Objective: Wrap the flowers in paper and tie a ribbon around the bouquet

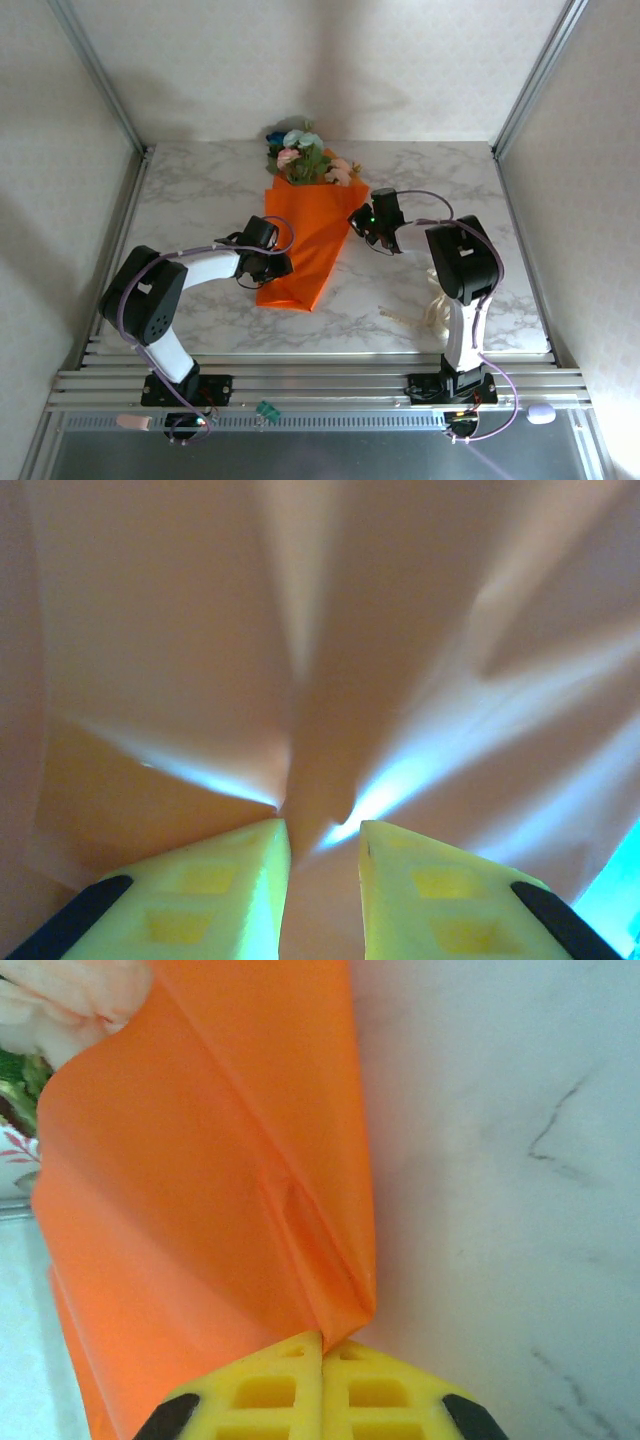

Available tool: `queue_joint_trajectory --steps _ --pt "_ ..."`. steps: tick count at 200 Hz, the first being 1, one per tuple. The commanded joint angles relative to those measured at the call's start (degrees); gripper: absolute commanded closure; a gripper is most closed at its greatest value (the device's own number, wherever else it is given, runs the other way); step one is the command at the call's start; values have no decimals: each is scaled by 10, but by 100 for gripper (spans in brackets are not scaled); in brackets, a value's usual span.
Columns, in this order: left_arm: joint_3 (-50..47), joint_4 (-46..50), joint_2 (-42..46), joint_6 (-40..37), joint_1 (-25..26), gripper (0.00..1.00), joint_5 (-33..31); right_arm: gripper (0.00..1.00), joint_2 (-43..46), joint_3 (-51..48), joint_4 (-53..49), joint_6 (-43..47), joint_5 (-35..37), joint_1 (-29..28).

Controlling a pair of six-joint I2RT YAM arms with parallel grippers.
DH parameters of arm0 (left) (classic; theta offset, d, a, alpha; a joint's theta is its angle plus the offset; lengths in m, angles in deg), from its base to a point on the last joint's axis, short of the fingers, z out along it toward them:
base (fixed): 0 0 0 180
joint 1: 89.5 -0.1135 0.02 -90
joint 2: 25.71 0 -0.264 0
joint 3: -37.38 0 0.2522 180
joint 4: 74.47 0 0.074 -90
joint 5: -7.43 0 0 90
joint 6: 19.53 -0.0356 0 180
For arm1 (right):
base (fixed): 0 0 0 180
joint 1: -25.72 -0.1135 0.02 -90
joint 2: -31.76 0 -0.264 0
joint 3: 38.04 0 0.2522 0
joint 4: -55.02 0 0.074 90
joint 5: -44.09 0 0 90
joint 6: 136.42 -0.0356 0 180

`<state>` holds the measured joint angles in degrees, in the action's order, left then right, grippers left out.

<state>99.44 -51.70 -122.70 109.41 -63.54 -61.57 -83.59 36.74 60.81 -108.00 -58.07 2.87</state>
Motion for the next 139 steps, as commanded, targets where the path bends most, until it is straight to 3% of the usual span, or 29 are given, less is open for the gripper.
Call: queue_joint_trajectory --steps 1,9,22,33,61,81,110,123,139 --pt "-9 52 -24 -11 5 76 -23 100 -4 16 2 3 14 12" --pt "-9 52 -25 -11 5 76 -23 99 -3 17 1 3 15 14" --pt "-7 53 -26 -11 5 76 -23 69 -5 20 2 2 16 17" --pt "-4 54 -27 -12 5 76 -23 59 -11 30 -2 2 16 20" --pt "-1 57 -28 -14 5 76 -24 63 -39 63 -11 2 9 28" --pt "-3 56 -30 -14 5 77 -23 100 -52 86 -22 1 4 37" --pt "-1 59 -31 -15 5 77 -24 99 -49 87 -14 3 3 46" --pt "0 60 -32 -16 5 77 -24 76 -48 87 -9 3 2 49" --pt "2 61 -34 -15 5 77 -23 64 -53 94 -8 8 -2 50"
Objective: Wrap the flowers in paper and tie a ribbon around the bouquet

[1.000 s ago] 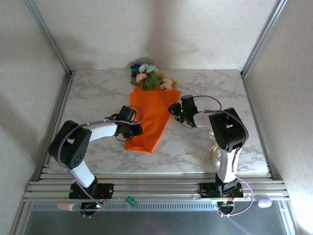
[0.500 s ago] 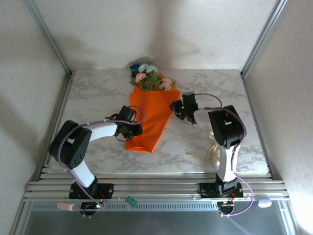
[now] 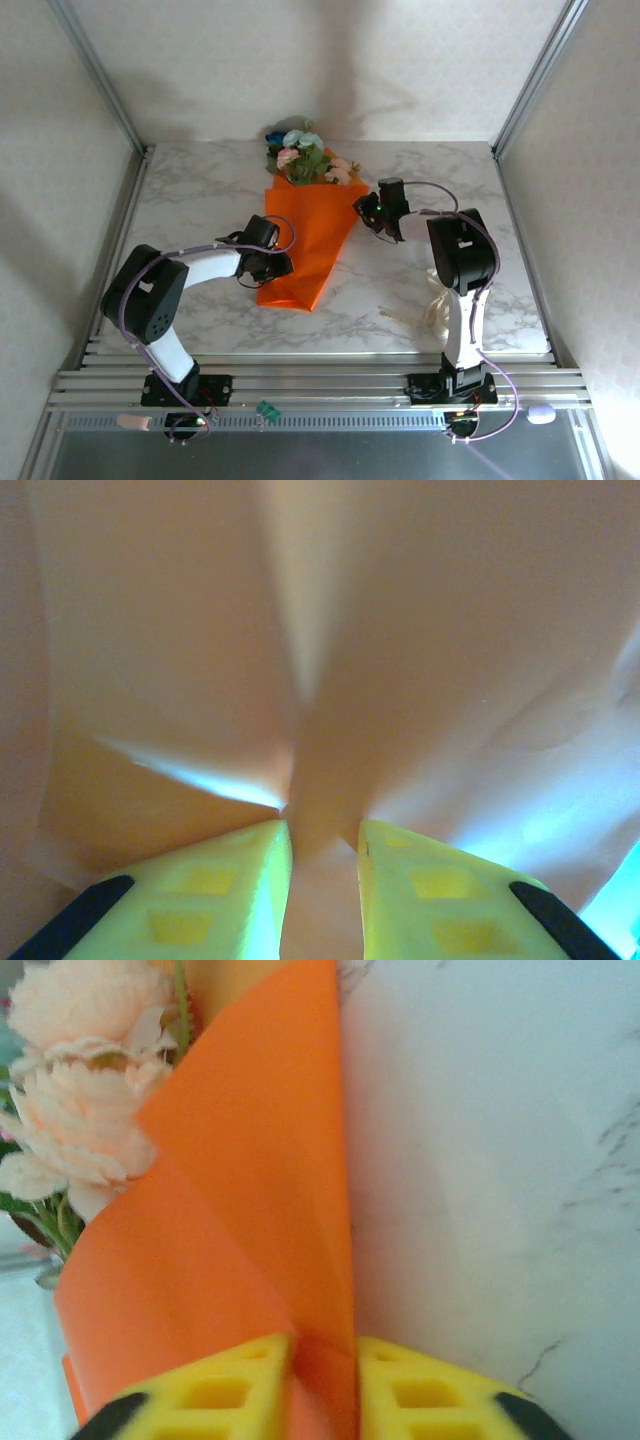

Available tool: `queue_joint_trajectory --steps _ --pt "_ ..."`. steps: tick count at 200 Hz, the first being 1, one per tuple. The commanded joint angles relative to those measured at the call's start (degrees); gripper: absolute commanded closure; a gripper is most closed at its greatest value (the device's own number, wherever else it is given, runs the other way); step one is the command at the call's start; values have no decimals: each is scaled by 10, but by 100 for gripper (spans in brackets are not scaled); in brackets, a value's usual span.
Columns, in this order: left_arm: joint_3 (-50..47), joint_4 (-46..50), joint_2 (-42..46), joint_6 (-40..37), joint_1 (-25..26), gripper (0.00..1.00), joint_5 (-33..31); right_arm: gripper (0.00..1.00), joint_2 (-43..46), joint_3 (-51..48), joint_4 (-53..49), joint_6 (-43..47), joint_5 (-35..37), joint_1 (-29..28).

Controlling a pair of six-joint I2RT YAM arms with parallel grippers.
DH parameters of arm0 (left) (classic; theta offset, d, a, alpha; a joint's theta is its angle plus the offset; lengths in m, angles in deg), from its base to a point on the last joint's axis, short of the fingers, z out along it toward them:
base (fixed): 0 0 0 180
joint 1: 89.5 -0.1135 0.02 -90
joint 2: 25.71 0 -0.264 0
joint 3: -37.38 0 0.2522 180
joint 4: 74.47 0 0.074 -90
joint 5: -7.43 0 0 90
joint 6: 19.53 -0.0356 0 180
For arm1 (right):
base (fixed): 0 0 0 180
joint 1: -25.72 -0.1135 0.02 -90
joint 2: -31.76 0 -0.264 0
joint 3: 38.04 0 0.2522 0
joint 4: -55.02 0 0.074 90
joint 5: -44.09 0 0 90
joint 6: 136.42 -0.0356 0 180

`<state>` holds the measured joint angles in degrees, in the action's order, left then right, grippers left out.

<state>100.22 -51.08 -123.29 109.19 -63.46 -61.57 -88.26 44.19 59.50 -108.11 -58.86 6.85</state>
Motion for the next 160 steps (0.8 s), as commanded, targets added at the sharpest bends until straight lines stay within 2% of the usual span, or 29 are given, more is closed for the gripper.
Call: queue_joint_trajectory --steps 1,36,55,63,80,112,124,134,160 --pt "-6 54 -27 -13 4 77 -23 63 -7 21 4 9 6 10" --pt "-4 58 -29 -15 4 77 -24 60 -32 63 -23 29 -11 16" --pt "-6 59 -28 -15 5 77 -26 66 -47 81 -33 34 -16 20" --pt "-7 58 -28 -15 4 77 -25 73 -51 83 -32 33 -18 22" --pt "-9 59 -28 -15 4 77 -25 100 -50 79 -27 31 -9 26" --pt "-9 59 -29 -14 4 77 -27 100 -44 81 -12 30 -5 35" --pt "-8 58 -30 -14 4 77 -25 75 -43 86 -15 32 -3 38" --pt "-7 59 -30 -14 5 77 -26 66 -44 92 -19 32 1 40" --pt "-7 59 -30 -14 4 77 -25 69 -61 113 -26 26 -3 46"
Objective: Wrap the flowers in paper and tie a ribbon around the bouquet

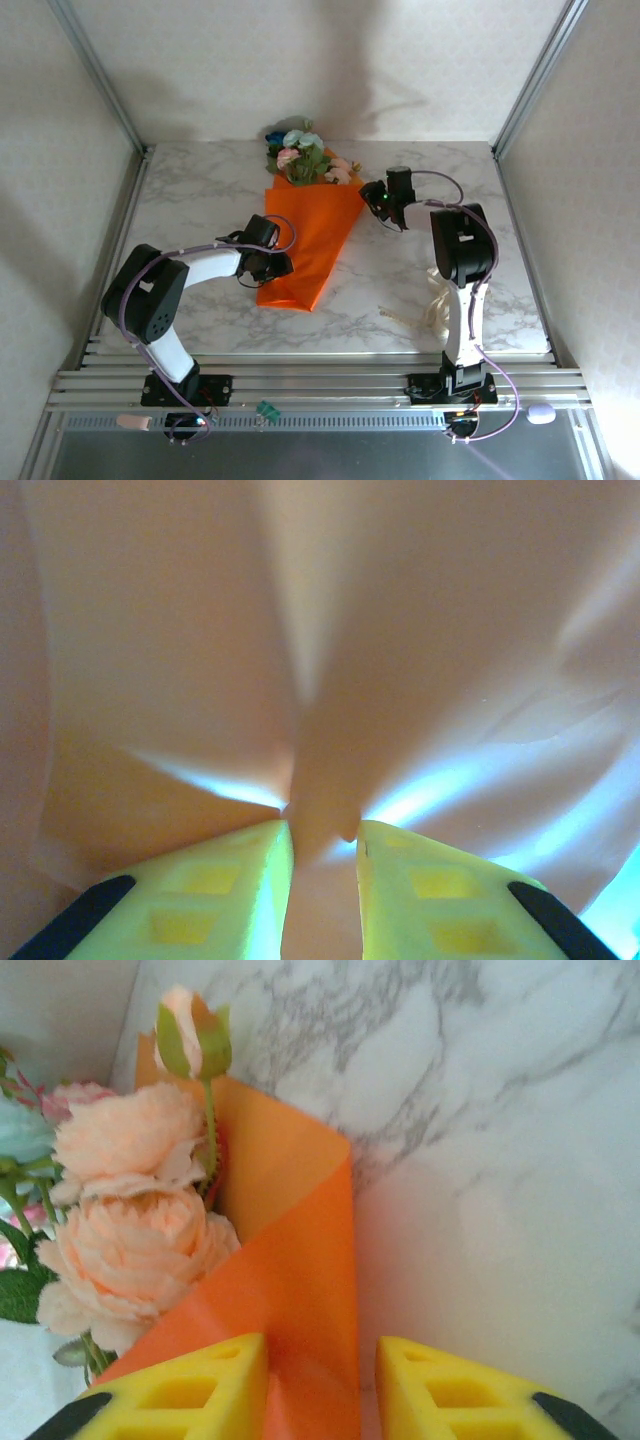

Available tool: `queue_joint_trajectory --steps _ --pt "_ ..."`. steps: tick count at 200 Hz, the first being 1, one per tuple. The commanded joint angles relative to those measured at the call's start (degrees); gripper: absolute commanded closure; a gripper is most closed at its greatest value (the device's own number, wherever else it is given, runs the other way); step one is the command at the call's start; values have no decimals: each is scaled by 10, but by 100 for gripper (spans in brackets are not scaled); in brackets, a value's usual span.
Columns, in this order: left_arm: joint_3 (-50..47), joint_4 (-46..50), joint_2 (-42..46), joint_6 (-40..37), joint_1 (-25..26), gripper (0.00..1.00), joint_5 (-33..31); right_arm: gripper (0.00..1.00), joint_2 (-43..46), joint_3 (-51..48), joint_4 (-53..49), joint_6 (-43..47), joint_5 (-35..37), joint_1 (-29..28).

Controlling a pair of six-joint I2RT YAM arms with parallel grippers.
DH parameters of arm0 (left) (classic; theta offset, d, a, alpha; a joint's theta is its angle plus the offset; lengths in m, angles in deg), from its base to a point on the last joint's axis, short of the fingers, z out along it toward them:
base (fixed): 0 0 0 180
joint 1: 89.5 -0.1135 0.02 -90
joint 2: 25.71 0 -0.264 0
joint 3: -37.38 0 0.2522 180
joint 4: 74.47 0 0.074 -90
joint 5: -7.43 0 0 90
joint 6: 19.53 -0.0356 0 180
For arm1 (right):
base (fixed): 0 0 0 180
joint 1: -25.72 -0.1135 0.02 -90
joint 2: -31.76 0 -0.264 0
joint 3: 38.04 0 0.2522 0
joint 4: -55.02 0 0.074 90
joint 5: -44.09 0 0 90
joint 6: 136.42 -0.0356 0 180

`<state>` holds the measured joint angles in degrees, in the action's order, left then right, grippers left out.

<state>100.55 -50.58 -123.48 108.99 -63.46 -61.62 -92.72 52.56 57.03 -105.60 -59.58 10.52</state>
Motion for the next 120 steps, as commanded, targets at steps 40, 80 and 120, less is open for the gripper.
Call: queue_joint_trajectory --steps 40,80,120 --pt "-7 57 -28 -12 5 77 -24 100 -30 45 8 -9 9 11" --pt "-6 54 -31 -10 6 77 -23 64 -38 63 -2 -9 9 12" --pt "3 54 -36 -9 5 78 -20 100 -19 70 -38 4 51 21"
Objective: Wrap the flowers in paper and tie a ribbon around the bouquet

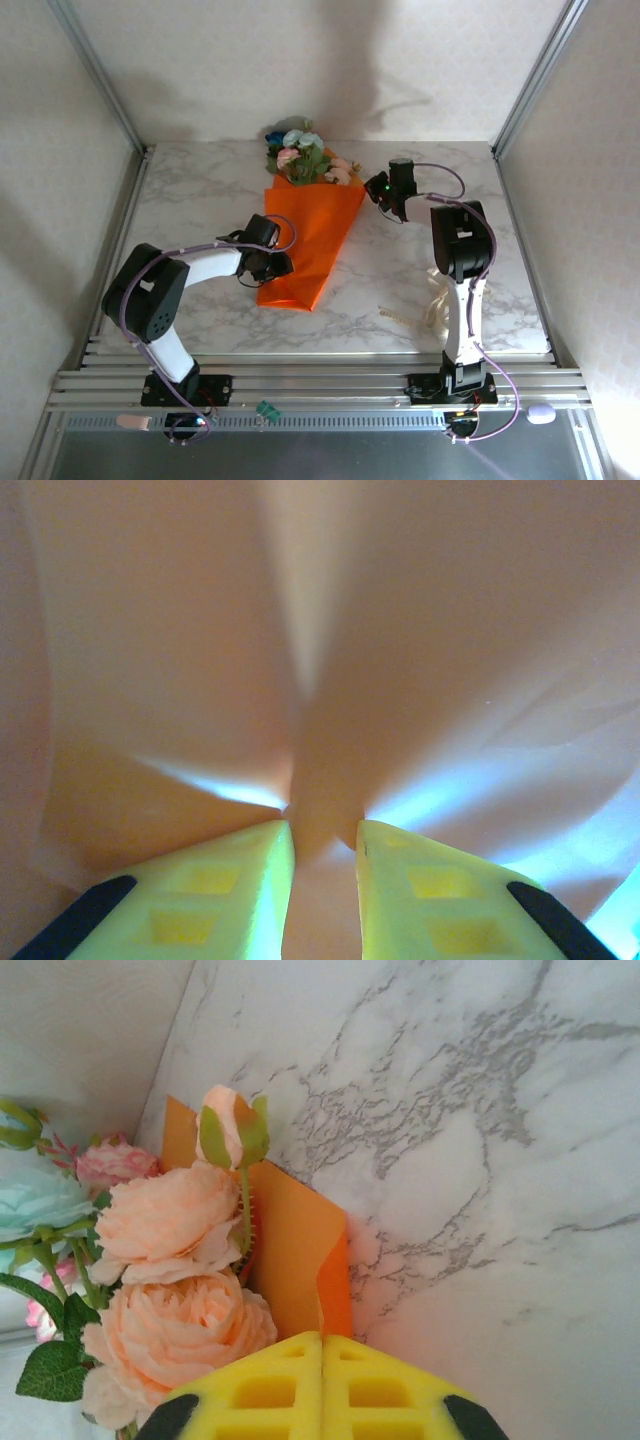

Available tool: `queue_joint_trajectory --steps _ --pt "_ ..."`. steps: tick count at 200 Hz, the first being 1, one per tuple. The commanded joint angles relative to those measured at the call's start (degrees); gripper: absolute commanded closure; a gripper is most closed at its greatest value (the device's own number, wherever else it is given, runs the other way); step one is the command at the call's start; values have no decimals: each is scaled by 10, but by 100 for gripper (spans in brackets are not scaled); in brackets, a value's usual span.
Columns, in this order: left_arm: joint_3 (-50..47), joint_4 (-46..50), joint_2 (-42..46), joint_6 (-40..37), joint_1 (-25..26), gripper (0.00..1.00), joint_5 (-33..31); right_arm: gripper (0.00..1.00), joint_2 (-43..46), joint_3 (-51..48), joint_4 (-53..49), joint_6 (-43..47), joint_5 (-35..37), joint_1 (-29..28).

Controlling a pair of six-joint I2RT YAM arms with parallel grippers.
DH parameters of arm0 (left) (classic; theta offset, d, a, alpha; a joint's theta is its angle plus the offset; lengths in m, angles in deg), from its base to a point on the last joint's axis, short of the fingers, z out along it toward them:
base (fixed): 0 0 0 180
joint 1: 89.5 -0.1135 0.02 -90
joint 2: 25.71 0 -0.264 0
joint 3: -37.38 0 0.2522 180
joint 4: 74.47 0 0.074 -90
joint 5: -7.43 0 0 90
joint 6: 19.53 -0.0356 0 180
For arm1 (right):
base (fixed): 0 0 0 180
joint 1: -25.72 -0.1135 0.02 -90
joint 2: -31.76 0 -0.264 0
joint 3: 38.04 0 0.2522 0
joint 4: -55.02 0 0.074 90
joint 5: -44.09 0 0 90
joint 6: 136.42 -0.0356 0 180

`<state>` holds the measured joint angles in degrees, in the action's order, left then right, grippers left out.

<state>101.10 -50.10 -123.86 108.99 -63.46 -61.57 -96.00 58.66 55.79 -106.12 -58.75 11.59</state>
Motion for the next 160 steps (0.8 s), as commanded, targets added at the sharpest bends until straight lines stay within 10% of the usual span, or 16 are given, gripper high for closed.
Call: queue_joint_trajectory --steps 1,5,18,26,42,61,92,132,160 --pt "-2 50 -33 -9 5 77 -21 100 14 9 -27 10 43 12" --pt "-1 51 -33 -9 5 77 -20 93 20 8 -34 12 48 16" --pt "3 50 -36 -8 6 77 -21 27 54 6 -81 27 78 27" --pt "4 48 -37 -8 6 77 -20 15 87 -4 -115 40 107 33" --pt "8 39 -35 -1 7 76 -21 20 159 -20 -192 73 139 48" --pt "34 45 -21 11 9 69 -30 49 243 -19 -373 96 187 53" --pt "90 60 9 31 15 57 -54 45 389 -93 -611 108 264 53" --pt "151 69 36 33 50 44 -87 42 453 -207 -672 148 241 74" --pt "216 48 -9 -26 132 42 47 42 418 -243 -632 144 184 75"
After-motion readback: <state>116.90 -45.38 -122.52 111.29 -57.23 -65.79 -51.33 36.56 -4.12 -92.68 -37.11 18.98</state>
